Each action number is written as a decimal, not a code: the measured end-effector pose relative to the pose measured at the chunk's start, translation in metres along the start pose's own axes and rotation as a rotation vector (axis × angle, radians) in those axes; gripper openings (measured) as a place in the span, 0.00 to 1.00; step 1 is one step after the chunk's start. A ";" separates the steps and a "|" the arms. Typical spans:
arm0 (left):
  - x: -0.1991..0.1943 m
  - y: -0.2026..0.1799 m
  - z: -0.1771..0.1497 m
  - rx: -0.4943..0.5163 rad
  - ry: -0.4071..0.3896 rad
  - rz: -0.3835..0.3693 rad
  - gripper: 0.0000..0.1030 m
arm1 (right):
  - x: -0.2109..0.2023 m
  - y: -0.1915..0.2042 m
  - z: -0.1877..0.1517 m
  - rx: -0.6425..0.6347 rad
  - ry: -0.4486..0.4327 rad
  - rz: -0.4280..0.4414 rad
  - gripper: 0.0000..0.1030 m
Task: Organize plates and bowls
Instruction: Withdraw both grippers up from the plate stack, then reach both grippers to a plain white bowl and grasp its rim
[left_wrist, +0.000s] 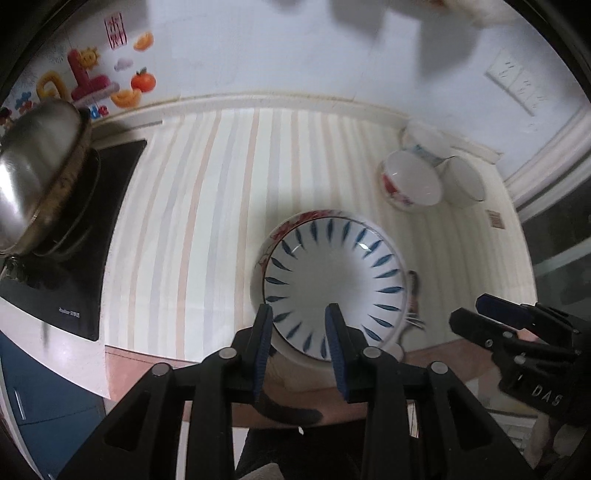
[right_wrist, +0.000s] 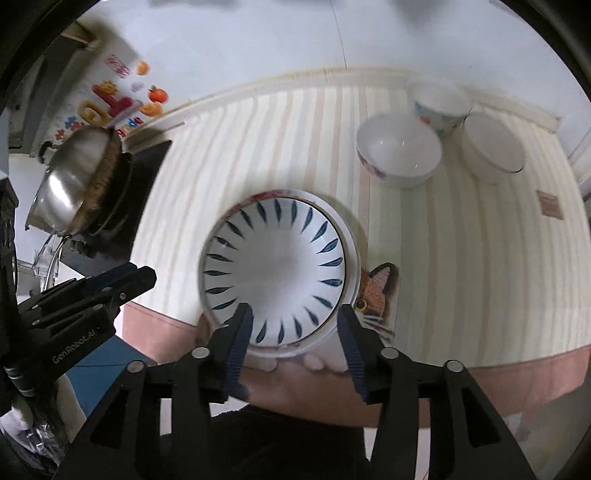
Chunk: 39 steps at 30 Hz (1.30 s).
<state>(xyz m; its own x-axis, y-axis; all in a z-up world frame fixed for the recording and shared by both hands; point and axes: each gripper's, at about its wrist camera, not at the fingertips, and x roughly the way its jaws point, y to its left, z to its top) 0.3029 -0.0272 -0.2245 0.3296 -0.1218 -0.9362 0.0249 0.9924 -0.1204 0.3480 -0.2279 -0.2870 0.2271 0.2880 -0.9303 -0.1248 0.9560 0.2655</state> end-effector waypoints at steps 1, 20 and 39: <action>-0.010 -0.001 -0.004 0.009 -0.013 -0.002 0.30 | -0.009 0.005 -0.005 -0.005 -0.015 -0.007 0.54; -0.092 0.002 -0.060 0.053 -0.148 -0.024 0.88 | -0.121 0.059 -0.081 -0.001 -0.218 -0.069 0.90; -0.045 -0.030 -0.004 0.002 -0.154 0.055 0.88 | -0.097 -0.031 -0.022 0.096 -0.240 0.025 0.91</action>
<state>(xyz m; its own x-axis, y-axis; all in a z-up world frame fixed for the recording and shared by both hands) 0.2838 -0.0515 -0.1800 0.4710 -0.0633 -0.8799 0.0046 0.9976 -0.0693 0.3084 -0.2863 -0.2110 0.4492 0.3058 -0.8395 -0.0434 0.9459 0.3214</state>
